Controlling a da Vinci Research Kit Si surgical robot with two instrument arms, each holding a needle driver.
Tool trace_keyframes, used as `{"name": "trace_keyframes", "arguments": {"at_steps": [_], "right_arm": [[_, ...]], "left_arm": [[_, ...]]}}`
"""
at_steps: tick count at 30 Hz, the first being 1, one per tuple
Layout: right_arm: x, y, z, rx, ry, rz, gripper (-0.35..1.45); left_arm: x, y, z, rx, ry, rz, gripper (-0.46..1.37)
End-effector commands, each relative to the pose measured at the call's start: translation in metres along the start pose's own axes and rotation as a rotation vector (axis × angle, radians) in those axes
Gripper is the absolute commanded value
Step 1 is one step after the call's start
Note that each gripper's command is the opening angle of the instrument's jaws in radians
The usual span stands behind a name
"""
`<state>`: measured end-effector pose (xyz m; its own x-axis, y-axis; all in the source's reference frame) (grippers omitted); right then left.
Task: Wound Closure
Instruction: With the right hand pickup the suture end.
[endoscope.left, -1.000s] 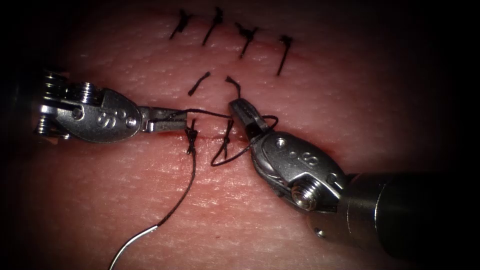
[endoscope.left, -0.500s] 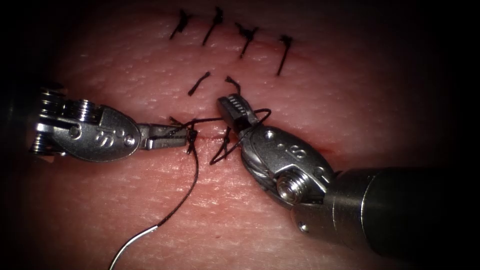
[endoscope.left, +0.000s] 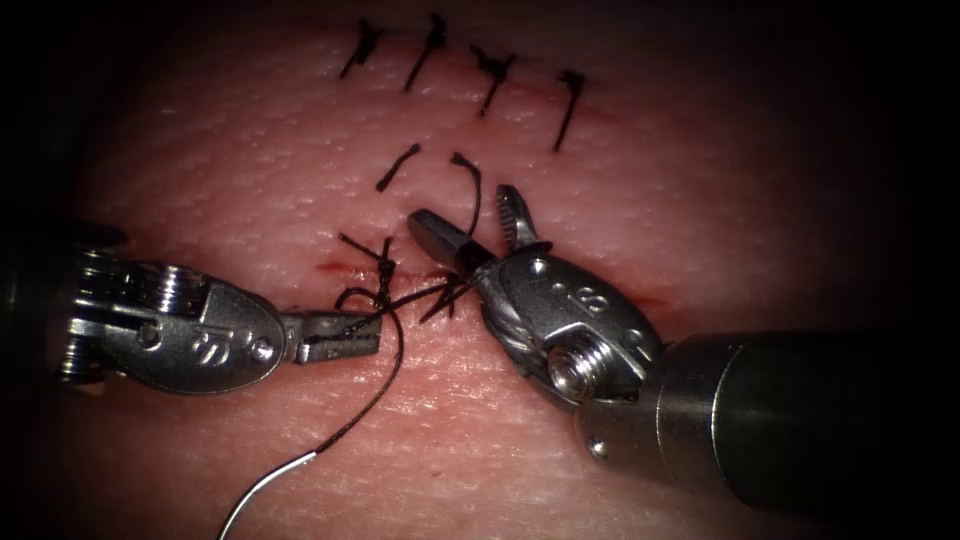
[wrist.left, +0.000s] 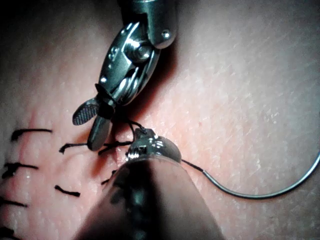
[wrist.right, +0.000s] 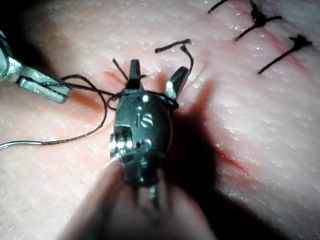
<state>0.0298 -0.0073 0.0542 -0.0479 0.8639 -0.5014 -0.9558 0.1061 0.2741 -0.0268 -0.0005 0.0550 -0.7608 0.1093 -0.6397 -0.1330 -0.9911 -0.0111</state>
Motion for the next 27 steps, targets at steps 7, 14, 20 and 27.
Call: {"name": "trace_keyframes", "arguments": {"at_steps": [7,14,20,27], "right_arm": [[0.0003,0.0004,0.0017,-0.014,-0.012,-0.020,1.05],[0.0003,0.0001,0.0032,-0.026,-0.002,-0.024,0.98],[-0.0002,0.0007,0.0044,-0.039,-0.018,-0.055,0.99],[0.0001,0.0007,0.0049,-0.046,-0.016,-0.076,0.99]], "left_arm": [[0.0003,0.0002,0.0000,-0.019,0.005,0.004,-0.35],[0.0004,0.0002,0.0000,-0.022,0.003,0.007,-0.35],[0.0004,0.0001,-0.0001,-0.023,0.004,0.007,-0.35],[0.0005,0.0002,-0.0001,-0.022,0.003,0.007,-0.35]]}}
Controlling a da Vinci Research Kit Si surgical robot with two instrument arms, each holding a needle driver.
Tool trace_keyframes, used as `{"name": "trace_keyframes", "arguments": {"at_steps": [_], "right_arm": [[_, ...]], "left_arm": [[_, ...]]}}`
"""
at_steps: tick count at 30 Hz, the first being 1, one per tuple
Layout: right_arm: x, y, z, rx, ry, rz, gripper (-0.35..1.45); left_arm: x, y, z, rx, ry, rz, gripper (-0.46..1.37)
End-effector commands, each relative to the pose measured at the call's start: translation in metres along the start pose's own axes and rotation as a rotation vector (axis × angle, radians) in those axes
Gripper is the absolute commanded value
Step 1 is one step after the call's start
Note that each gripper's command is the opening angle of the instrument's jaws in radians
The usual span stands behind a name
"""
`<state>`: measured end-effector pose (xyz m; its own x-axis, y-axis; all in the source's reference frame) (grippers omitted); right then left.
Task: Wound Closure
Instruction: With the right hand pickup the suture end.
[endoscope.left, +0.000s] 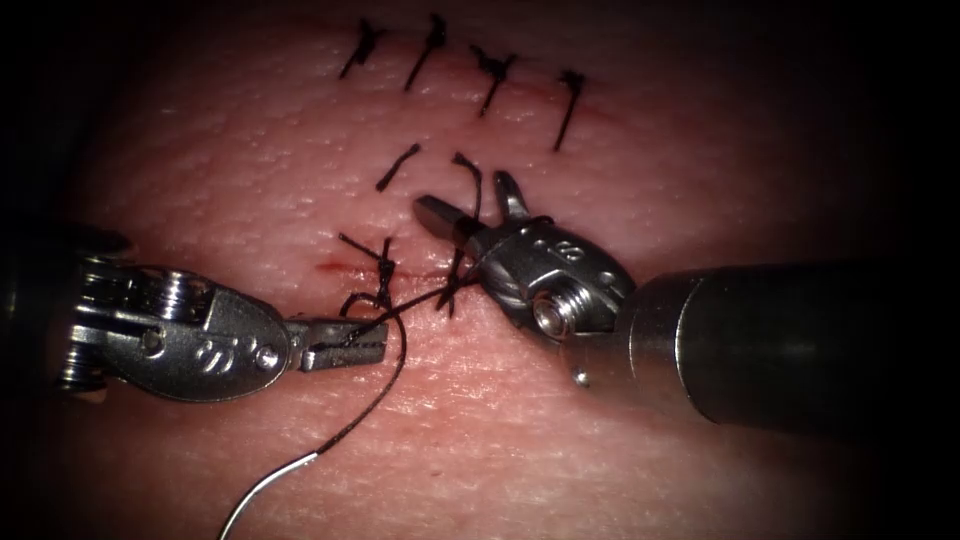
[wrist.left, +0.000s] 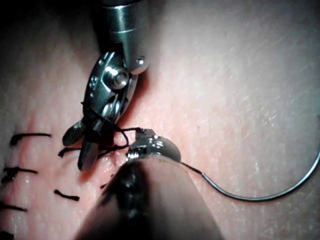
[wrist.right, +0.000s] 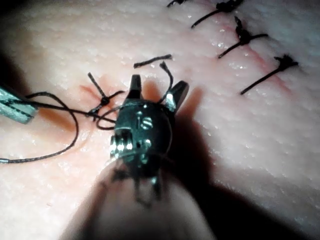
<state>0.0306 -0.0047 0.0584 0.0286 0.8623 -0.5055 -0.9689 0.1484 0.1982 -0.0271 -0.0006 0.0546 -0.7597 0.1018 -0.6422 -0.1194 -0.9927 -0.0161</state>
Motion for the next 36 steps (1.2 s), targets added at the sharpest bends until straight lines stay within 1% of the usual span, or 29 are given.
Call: {"name": "trace_keyframes", "arguments": {"at_steps": [1,10,14,18,21,23,24,25,26,27,36], "right_arm": [[0.0002,0.0000,0.0002,-0.002,0.001,0.001,0.99],[0.0008,0.0001,0.0008,-0.009,-0.001,-0.014,0.90],[0.0009,0.0002,0.0011,-0.012,0.001,-0.025,0.80],[0.0011,0.0000,0.0014,-0.014,0.004,-0.035,0.78],[0.0012,-0.0003,0.0015,-0.012,0.006,-0.044,0.71],[0.0013,-0.0005,0.0015,-0.013,0.008,-0.049,0.61],[0.0012,-0.0006,0.0015,-0.014,0.008,-0.054,0.47],[0.0012,-0.0007,0.0016,-0.014,0.009,-0.054,0.20],[0.0011,-0.0007,0.0016,-0.008,0.008,-0.054,-0.04],[0.0011,-0.0008,0.0015,-0.003,0.007,-0.054,-0.35],[0.0012,-0.0009,0.0009,0.003,0.002,-0.053,-0.35]], "left_arm": [[0.0000,0.0000,0.0000,-0.009,0.000,0.000,-0.35],[0.0000,0.0000,-0.0001,-0.010,0.000,0.000,-0.35],[0.0001,0.0000,-0.0001,-0.010,0.000,0.000,-0.35],[0.0001,-0.0001,-0.0001,-0.011,0.001,0.000,-0.35],[0.0001,-0.0002,-0.0002,-0.012,0.001,0.000,-0.35],[0.0001,-0.0002,-0.0002,-0.010,0.000,-0.001,-0.35],[0.0002,-0.0002,-0.0002,-0.010,0.000,-0.001,-0.35],[0.0002,-0.0002,-0.0002,-0.011,0.000,-0.001,-0.35],[0.0002,-0.0003,-0.0002,-0.011,0.000,-0.001,-0.35],[0.0002,-0.0003,-0.0002,-0.011,0.000,-0.001,-0.35],[-0.0001,-0.0014,0.0002,-0.002,-0.009,0.001,-0.35]]}}
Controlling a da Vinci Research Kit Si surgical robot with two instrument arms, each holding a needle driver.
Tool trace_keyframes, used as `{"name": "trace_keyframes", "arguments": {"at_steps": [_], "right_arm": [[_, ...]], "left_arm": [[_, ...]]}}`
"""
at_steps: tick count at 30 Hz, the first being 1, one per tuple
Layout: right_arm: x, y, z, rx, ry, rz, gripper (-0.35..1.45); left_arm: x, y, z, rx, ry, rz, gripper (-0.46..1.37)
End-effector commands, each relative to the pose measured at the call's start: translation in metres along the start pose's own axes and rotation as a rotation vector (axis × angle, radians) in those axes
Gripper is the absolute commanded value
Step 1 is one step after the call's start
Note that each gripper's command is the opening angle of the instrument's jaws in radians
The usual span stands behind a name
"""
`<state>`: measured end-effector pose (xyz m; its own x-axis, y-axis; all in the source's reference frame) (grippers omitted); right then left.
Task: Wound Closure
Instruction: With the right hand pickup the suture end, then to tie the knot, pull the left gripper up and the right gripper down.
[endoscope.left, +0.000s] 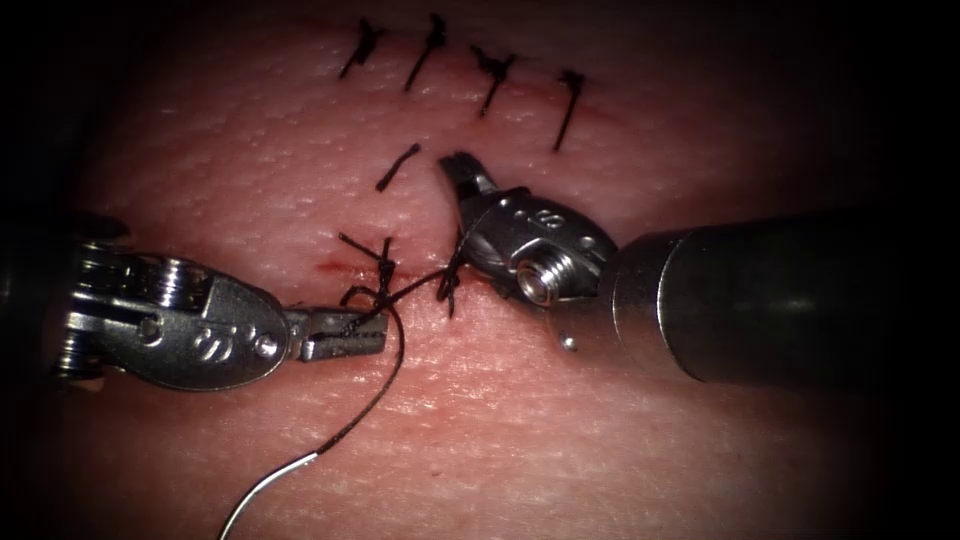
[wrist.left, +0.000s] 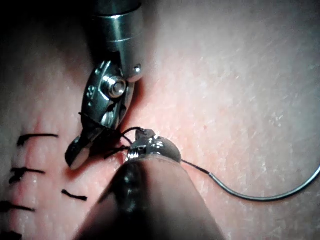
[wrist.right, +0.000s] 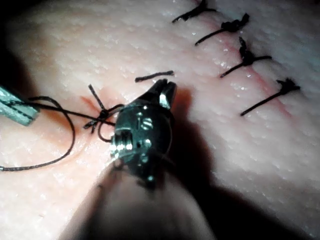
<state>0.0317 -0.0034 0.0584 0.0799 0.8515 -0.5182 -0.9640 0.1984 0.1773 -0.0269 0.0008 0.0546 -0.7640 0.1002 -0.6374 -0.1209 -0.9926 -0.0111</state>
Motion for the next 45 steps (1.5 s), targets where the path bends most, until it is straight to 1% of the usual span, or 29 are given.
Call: {"name": "trace_keyframes", "arguments": {"at_steps": [1,3,12,18,21,26,32,38,39,41,45], "right_arm": [[0.0002,0.0000,-0.0001,-0.005,0.001,0.002,-0.35],[0.0003,0.0000,-0.0002,-0.004,0.005,0.003,-0.35],[0.0009,0.0002,-0.0006,0.016,0.036,0.001,-0.35],[0.0010,-0.0002,-0.0018,0.042,0.058,-0.002,-0.35],[0.0013,-0.0006,-0.0026,0.060,0.073,-0.004,-0.35],[0.0015,-0.0010,-0.0035,0.073,0.082,-0.014,-0.35],[0.0010,-0.0008,-0.0043,0.084,0.084,-0.031,-0.35],[0.0005,-0.0001,-0.0051,0.097,0.083,-0.043,-0.35],[0.0004,0.0000,-0.0052,0.100,0.086,-0.044,-0.35],[0.0003,0.0001,-0.0054,0.102,0.086,-0.045,-0.35],[0.0001,0.0000,-0.0056,0.105,0.086,-0.046,-0.35]], "left_arm": [[-0.0002,0.0000,0.0002,-0.005,-0.004,-0.007,-0.35],[-0.0005,-0.0004,0.0004,0.008,-0.016,-0.011,-0.35],[-0.0027,-0.0014,0.0019,0.005,-0.032,-0.063,-0.35],[-0.0038,-0.0038,0.0033,0.010,-0.038,-0.099,-0.35],[-0.0041,-0.0049,0.0046,0.012,-0.055,-0.112,-0.35],[-0.0044,-0.0061,0.0069,0.007,-0.067,-0.127,-0.35],[-0.0045,-0.0073,0.0089,0.011,-0.068,-0.138,-0.35],[-0.0044,-0.0099,0.0112,0.019,-0.071,-0.154,-0.35],[-0.0044,-0.0107,0.0118,0.030,-0.068,-0.156,-0.35],[-0.0044,-0.0114,0.0123,0.044,-0.067,-0.159,-0.35],[-0.0044,-0.0124,0.0134,0.067,-0.062,-0.164,-0.35]]}}
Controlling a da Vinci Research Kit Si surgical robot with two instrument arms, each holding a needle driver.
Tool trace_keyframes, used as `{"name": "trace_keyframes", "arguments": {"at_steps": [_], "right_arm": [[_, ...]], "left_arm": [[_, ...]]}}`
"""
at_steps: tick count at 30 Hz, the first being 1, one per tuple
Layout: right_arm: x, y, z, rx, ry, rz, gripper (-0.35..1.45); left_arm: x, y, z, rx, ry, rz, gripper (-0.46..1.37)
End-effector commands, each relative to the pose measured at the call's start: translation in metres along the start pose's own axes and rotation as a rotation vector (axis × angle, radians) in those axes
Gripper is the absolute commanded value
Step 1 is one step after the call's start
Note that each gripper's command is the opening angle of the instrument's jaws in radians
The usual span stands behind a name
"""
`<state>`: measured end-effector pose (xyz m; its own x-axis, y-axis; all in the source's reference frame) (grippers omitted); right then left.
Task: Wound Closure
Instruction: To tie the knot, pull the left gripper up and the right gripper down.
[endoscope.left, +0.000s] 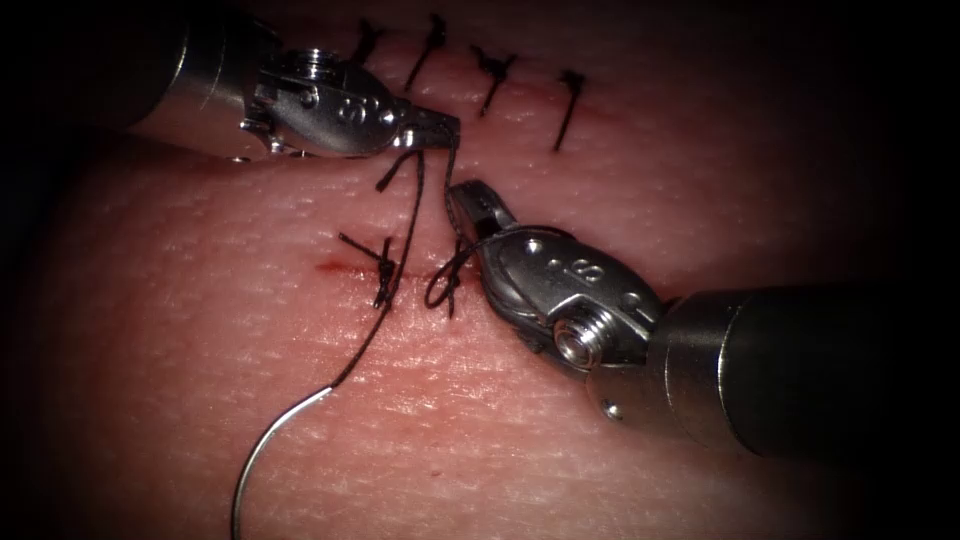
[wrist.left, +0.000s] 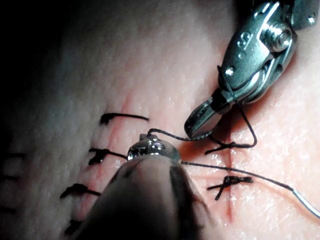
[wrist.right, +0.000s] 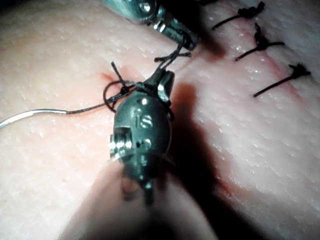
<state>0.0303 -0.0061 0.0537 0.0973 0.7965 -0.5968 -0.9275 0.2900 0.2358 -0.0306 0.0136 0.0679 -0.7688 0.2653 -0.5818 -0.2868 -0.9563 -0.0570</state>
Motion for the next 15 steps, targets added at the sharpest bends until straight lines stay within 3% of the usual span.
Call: {"name": "trace_keyframes", "arguments": {"at_steps": [1,15], "right_arm": [[-0.0002,-0.0001,-0.0001,0.005,0.000,-0.001,-0.35],[-0.0017,-0.0013,-0.0022,0.043,0.000,-0.012,-0.35]], "left_arm": [[0.0000,-0.0003,0.0004,0.015,0.006,-0.003,-0.35],[-0.0008,-0.0042,0.0026,0.166,-0.024,-0.026,-0.35]]}}
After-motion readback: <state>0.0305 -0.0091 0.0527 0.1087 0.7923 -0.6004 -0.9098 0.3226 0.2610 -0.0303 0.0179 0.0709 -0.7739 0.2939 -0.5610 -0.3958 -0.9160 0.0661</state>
